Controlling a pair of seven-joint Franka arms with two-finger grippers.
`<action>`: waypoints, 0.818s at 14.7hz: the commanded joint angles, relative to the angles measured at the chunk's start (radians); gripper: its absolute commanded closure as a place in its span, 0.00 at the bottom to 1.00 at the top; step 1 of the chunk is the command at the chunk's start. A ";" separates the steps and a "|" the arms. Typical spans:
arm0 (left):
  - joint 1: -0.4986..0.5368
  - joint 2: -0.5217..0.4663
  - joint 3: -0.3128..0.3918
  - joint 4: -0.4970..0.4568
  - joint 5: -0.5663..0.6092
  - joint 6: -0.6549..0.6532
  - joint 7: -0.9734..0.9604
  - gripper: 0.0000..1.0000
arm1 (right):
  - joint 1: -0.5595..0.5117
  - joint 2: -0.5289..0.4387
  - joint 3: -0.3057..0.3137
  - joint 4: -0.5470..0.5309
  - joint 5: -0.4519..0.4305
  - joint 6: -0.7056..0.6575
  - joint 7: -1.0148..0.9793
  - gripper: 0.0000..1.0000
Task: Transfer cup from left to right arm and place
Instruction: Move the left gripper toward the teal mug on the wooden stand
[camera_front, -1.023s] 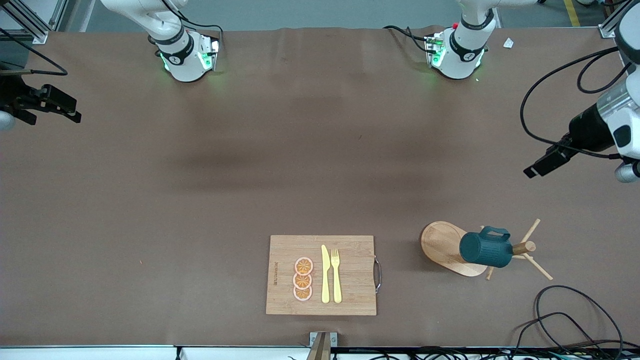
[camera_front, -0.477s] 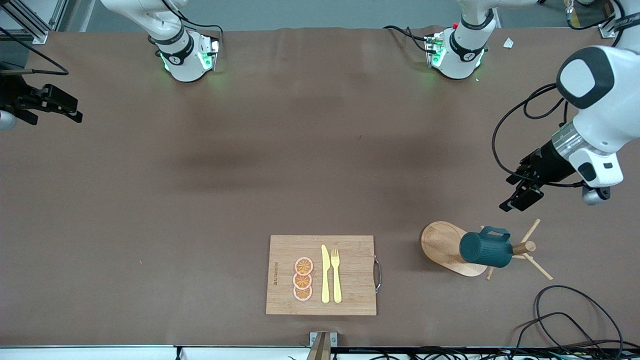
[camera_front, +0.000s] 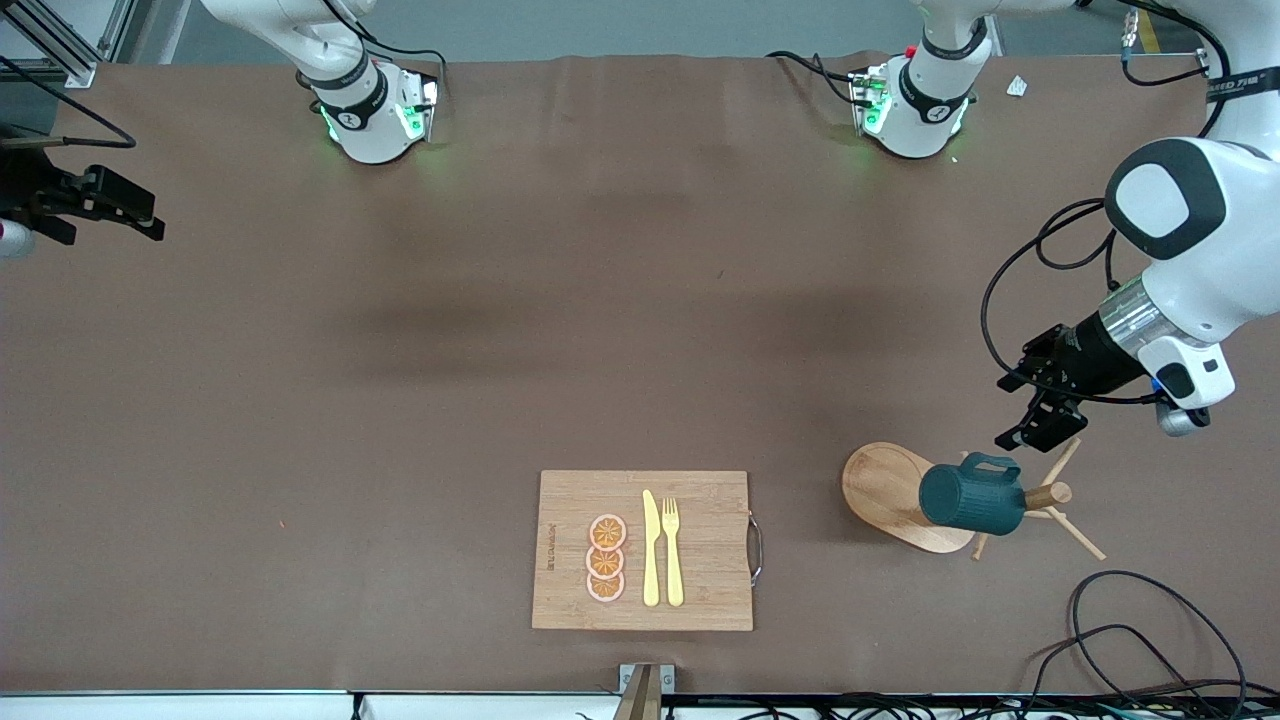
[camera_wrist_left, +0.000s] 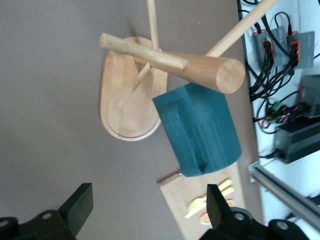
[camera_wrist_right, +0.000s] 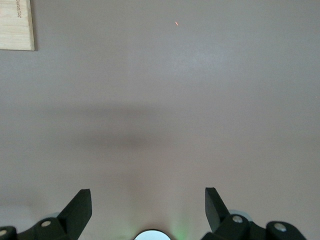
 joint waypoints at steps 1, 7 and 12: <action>-0.001 0.038 0.001 0.022 -0.086 0.068 -0.094 0.00 | -0.010 -0.009 0.004 0.005 0.012 -0.026 -0.015 0.00; 0.007 0.104 0.001 0.059 -0.175 0.140 -0.123 0.00 | -0.009 -0.011 0.004 0.007 0.012 -0.033 -0.035 0.00; -0.001 0.147 -0.001 0.089 -0.197 0.157 -0.122 0.00 | -0.009 -0.011 0.005 0.007 0.012 -0.029 -0.033 0.00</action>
